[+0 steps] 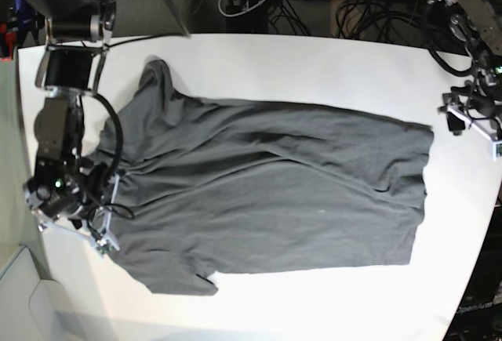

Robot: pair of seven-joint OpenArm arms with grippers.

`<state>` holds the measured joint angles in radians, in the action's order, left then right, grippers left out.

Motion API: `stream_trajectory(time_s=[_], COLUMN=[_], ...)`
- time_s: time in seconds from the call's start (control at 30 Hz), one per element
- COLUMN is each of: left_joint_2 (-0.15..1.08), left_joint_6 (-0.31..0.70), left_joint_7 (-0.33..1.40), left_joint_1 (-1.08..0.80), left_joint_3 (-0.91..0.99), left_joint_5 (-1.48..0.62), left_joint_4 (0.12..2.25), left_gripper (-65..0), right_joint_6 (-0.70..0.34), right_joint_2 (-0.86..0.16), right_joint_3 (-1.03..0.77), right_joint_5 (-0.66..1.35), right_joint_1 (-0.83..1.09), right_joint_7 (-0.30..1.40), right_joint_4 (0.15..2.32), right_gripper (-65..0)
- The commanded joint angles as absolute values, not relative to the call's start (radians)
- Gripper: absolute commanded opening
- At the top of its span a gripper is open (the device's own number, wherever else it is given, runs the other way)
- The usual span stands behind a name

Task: Layout the t-shirt on the table in an organized manner, then fold the t-shirt properly
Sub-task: 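Grasp the shirt with the right gripper and the left gripper at its side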

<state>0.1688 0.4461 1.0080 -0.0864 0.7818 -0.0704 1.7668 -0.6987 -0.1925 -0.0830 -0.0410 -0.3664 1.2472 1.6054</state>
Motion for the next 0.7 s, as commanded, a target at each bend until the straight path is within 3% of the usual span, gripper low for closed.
stream_trajectory(time_s=[0.0, 0.1, 0.27, 0.67], left_joint_2=[0.183, 0.223, 0.255, 0.255], left_joint_6=[0.449, 0.449, 0.449, 0.440], left_joint_7=[0.993, 0.992, 0.842, 0.634], left_joint_1=[-0.074, -0.074, -0.079, -0.030], left_joint_3=[0.785, 0.762, 0.720, 0.596], left_joint_5=[-0.119, -0.214, -0.343, -0.346], left_joint_4=[1.765, 1.669, 1.540, 1.299], left_gripper=[-10.6, 0.0, 0.0, 0.0], right_joint_6=[-0.698, -0.698, -0.698, -0.698], right_joint_2=[-0.189, -0.154, -0.140, -0.140], right_joint_3=[-0.082, -0.082, -0.082, -0.082], right_joint_5=[-0.030, -0.031, -0.030, -0.028], right_joint_1=[-0.346, -0.246, -0.136, -0.077], right_joint_7=[1.247, 1.241, 1.241, 1.239], right_joint_4=[1.658, 1.751, 1.807, 1.813], right_gripper=[-65.0, -65.0, -65.0, -65.0])
